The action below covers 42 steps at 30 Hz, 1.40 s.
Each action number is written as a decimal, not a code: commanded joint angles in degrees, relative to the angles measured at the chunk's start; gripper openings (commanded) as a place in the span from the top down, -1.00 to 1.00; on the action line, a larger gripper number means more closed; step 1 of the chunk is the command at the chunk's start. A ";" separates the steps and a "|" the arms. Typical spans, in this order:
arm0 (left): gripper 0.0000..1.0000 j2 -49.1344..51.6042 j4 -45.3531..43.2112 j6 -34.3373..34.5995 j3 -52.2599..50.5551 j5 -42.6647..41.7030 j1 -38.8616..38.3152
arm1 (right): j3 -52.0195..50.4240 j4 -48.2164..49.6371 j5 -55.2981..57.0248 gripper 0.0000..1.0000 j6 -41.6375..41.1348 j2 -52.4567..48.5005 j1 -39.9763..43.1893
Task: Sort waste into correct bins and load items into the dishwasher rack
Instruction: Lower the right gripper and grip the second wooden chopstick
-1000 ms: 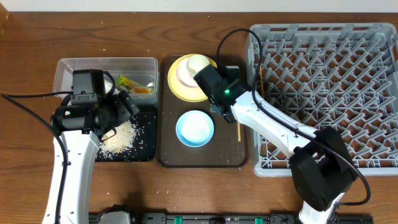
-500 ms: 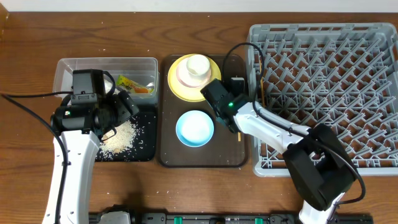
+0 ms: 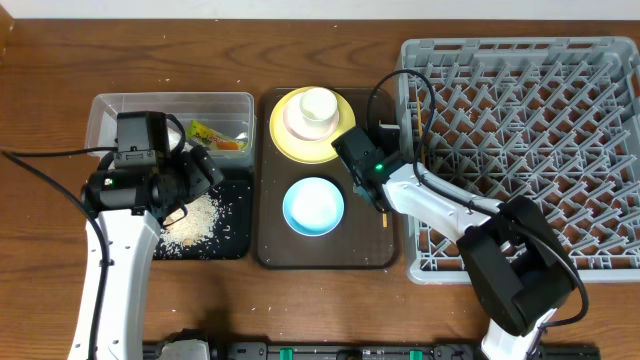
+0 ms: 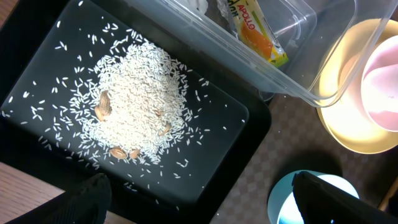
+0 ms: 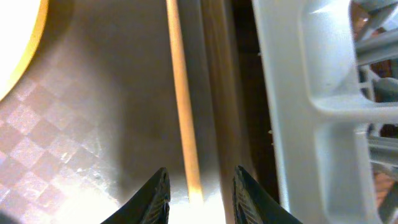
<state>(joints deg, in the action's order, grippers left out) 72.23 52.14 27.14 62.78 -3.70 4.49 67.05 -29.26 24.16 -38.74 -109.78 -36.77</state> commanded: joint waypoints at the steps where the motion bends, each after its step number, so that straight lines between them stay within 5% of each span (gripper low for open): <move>1: -0.92 0.11 0.11 -0.31 0.83 0.31 0.22 | -0.46 0.15 -0.46 0.38 0.28 -0.07 1.01; 31: -0.92 0.11 0.11 -0.31 0.83 0.31 0.22 | -2.75 4.61 -7.91 0.21 5.42 -0.07 2.80; 42: -0.92 0.11 0.11 -0.31 0.83 0.31 0.22 | -3.41 5.73 -8.13 0.33 5.42 -0.07 2.73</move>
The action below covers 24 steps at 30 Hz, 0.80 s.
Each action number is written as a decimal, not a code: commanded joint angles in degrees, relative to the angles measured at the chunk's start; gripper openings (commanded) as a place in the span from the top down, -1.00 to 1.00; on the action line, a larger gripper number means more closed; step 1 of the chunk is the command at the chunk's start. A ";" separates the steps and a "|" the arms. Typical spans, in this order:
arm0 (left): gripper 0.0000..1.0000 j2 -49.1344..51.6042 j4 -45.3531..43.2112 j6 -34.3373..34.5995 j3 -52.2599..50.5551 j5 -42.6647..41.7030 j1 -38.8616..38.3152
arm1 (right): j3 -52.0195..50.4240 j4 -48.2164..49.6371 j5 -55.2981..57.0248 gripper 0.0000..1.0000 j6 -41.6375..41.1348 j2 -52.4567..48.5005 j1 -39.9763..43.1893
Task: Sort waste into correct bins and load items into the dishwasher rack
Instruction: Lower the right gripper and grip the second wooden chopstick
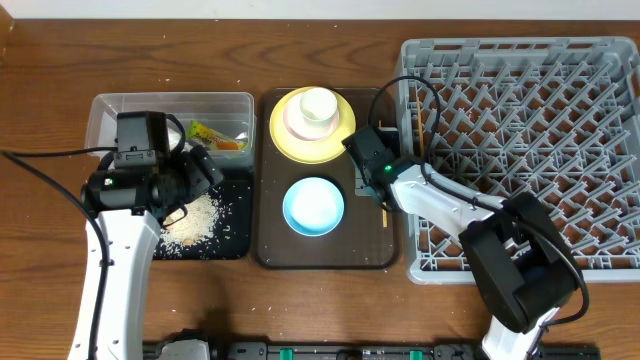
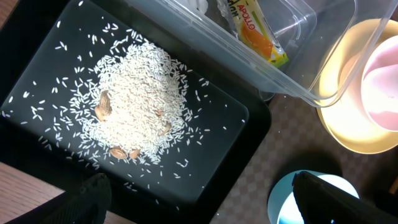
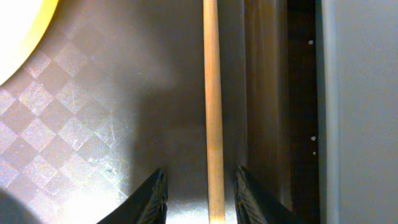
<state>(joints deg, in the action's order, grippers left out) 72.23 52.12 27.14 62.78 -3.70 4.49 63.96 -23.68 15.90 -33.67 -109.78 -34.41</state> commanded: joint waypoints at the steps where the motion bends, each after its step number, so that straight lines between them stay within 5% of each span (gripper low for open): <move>1: -0.92 0.11 0.15 -0.31 0.83 0.31 0.22 | -0.33 0.15 0.11 0.33 0.33 -0.07 0.26; 24: -0.92 0.11 0.13 -0.31 0.83 0.31 0.22 | -0.46 2.93 -1.49 0.46 0.55 -0.07 -1.14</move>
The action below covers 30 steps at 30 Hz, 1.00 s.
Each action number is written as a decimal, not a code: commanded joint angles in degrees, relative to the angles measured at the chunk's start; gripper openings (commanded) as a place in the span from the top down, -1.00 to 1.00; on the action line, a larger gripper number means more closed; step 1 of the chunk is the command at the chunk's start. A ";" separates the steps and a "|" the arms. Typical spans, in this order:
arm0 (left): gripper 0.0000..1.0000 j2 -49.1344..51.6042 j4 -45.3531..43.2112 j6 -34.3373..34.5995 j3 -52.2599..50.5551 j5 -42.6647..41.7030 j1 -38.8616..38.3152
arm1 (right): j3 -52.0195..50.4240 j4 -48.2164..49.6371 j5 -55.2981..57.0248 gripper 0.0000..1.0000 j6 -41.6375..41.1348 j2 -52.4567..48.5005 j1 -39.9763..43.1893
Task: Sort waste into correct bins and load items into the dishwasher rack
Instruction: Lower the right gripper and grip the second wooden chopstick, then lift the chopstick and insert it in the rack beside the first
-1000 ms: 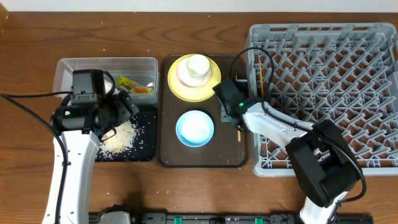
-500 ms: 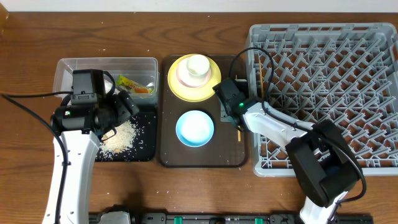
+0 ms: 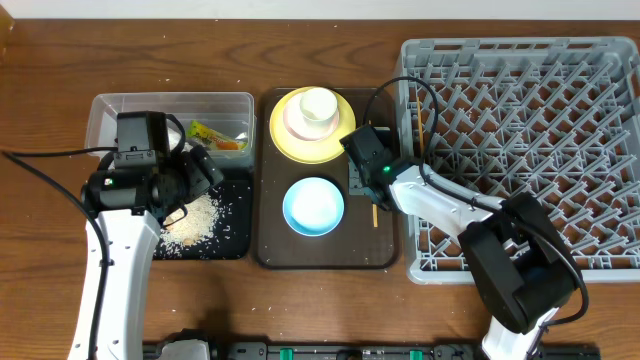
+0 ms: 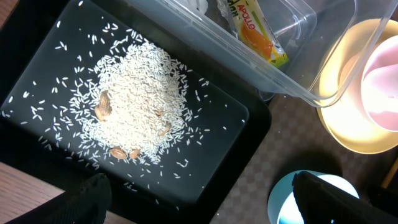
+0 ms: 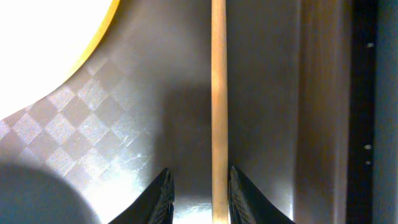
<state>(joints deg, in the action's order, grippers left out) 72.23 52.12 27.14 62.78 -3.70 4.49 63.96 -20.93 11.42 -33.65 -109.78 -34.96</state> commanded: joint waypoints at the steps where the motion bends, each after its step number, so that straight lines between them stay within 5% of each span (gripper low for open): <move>1: -0.92 0.11 0.13 -0.31 0.83 0.31 0.22 | -0.46 0.17 3.48 0.46 0.52 -0.07 -0.59; 14: -0.92 0.11 0.13 -0.31 0.83 0.31 0.22 | -1.09 1.95 4.39 0.56 1.20 -1.86 -0.52; 22: -0.92 0.11 0.13 -0.31 0.83 0.31 0.22 | -1.07 1.92 3.87 0.91 1.60 -1.51 -0.70; 30: -0.92 0.11 0.13 -0.31 0.83 0.31 0.22 | -0.81 2.05 3.15 0.97 2.60 -0.68 -0.98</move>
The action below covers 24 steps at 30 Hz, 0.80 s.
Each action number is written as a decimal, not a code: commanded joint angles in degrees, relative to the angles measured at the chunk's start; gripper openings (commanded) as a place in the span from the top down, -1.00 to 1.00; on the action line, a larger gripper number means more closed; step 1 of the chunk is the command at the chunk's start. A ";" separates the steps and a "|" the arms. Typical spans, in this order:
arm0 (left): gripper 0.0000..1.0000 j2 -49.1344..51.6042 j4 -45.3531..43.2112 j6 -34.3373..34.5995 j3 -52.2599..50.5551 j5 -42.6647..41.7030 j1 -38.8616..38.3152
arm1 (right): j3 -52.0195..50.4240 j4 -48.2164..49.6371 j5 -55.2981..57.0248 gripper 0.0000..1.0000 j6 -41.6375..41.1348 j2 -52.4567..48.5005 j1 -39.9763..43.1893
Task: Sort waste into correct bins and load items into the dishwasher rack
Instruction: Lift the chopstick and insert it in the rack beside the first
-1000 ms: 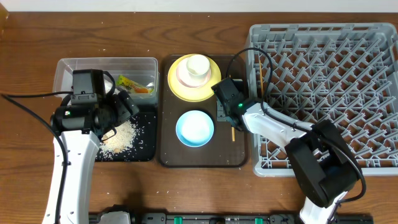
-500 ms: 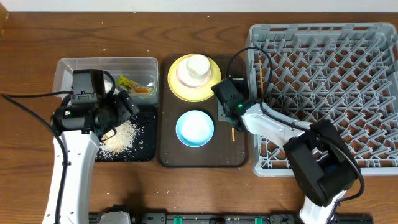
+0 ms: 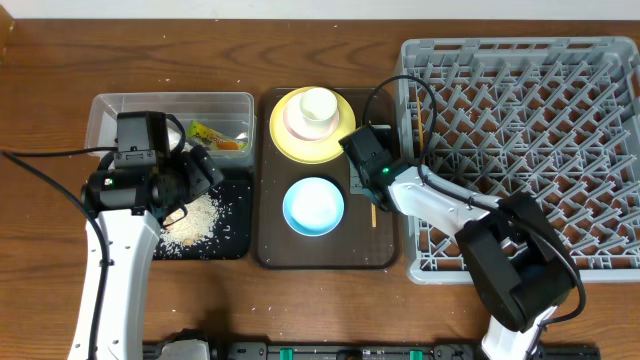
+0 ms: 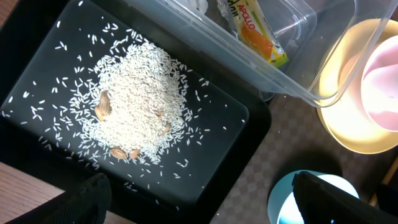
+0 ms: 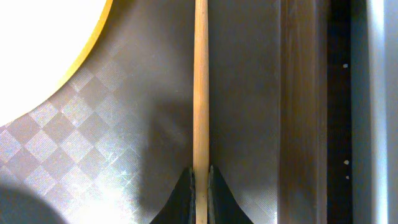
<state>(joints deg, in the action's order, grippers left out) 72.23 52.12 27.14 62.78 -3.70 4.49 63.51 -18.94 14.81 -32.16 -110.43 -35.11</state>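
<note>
A thin wooden chopstick (image 5: 200, 93) lies lengthwise on the brown tray (image 5: 124, 124), near its right rim. My right gripper (image 5: 200, 186) is shut on the chopstick's near end, both fingers pressed against it. From overhead the right gripper (image 3: 368, 182) sits between the blue bowl (image 3: 313, 206) and the grey dishwasher rack (image 3: 520, 150), and the chopstick (image 3: 373, 210) pokes out below it. My left gripper (image 4: 199, 208) hangs open over the black tray of spilled rice (image 4: 134, 106), holding nothing.
A yellow plate (image 3: 285, 140) carrying a pink cup (image 3: 318, 108) stands at the back of the brown tray. The clear bin (image 3: 110, 105) holds an orange snack packet (image 4: 255, 34). The rack's wall (image 5: 379, 93) runs close along the tray's right side.
My right gripper's jaws stood open astride the chopstick; now they are shut on it. The chopstick sits slightly further left in the wrist view. The left arm has not moved.
At first my right gripper was open over the chopstick, slanted, close to the rack's wall. Then it was squared up along the stick, still open. Afterwards it sat a little nearer the yellow plate, jaws astride. Now it grips the chopstick. The left gripper stayed open throughout.
</note>
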 commanded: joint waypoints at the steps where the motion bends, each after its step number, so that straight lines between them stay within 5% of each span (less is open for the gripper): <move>1: -0.92 0.11 0.13 -0.31 0.83 0.31 0.22 | -0.17 -0.02 -0.22 0.97 2.10 0.28 -0.85; 24: -0.92 0.11 0.13 -0.31 0.83 0.31 0.22 | 0.13 -4.09 -0.22 0.98 11.26 25.49 6.49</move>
<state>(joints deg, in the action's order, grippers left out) 72.23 52.12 27.14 62.78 -3.68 4.49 63.51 -22.11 13.91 -22.68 -87.00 -30.94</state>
